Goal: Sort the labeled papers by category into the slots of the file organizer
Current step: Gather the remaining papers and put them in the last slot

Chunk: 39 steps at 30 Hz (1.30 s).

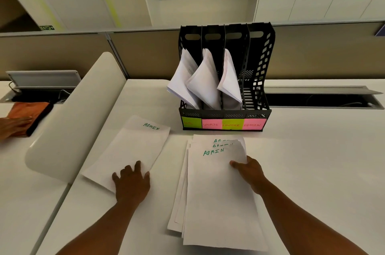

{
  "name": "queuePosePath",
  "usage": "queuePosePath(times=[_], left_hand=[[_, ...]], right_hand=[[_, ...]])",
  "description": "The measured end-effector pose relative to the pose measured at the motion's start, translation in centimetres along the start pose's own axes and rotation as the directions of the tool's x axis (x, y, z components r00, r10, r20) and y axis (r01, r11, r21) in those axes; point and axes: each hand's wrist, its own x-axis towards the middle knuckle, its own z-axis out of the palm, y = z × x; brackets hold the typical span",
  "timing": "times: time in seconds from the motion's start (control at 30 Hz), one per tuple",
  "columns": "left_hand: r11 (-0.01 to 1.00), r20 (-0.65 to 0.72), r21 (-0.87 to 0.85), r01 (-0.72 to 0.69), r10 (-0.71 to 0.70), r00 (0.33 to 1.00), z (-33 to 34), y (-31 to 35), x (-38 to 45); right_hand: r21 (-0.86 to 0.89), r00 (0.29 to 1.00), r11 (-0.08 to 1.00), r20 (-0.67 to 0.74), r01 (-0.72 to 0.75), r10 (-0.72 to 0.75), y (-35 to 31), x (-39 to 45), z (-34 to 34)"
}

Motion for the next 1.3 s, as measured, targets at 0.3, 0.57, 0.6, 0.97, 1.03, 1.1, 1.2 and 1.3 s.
queuePosePath(times=[0.3,0.57,0.6,0.97,1.03,1.1,1.2,1.3], left_hand=[[0.955,0.019,0.194,-0.226,0.227,0.974,-1.6,1.1,1.3],[0.897,-0.017,-0.341,-0.282,0.294,0.956,-3.6,9.3,-0.9],[0.87,-0.009,-0.405,-0.281,0.304,0.953,-3.8,10.5,-1.2],[0.583,0.269,-0.75,-0.312,0.699,0.662,-4.9,17.8,-4.8],[0.532,0.295,-0.813,-0.237,0.727,0.62,-5.0,18.0,-5.0],[0.52,0.262,-0.82,-0.239,0.713,0.65,-5.2,17.8,-4.8],[0.533,0.139,-0.809,-0.249,0.584,0.8,-5.1,17.0,-3.7],[0.506,-0.008,-0.841,-0.189,0.337,0.941,-4.6,15.5,-2.5]], right_hand=[[-0.001,1.0,1.0,0.002,-0.004,0.004,0.3,-0.6,0.2],[-0.022,1.0,1.0,-0.023,-0.003,0.003,0.1,-0.5,0.2],[-0.029,1.0,1.0,-0.029,-0.002,0.001,0.2,-0.5,0.2],[-0.025,0.999,0.999,-0.046,-0.022,0.021,0.4,-0.1,-0.3],[-0.027,0.999,1.0,-0.033,-0.006,0.005,0.3,-0.1,-0.3],[-0.035,0.999,0.999,-0.03,0.01,-0.011,0.2,-0.1,-0.5],[0.031,1.0,1.0,-0.007,0.004,-0.004,0.3,-0.1,-0.6],[0.038,0.999,0.999,0.009,0.033,-0.034,0.7,0.1,-0.6]])
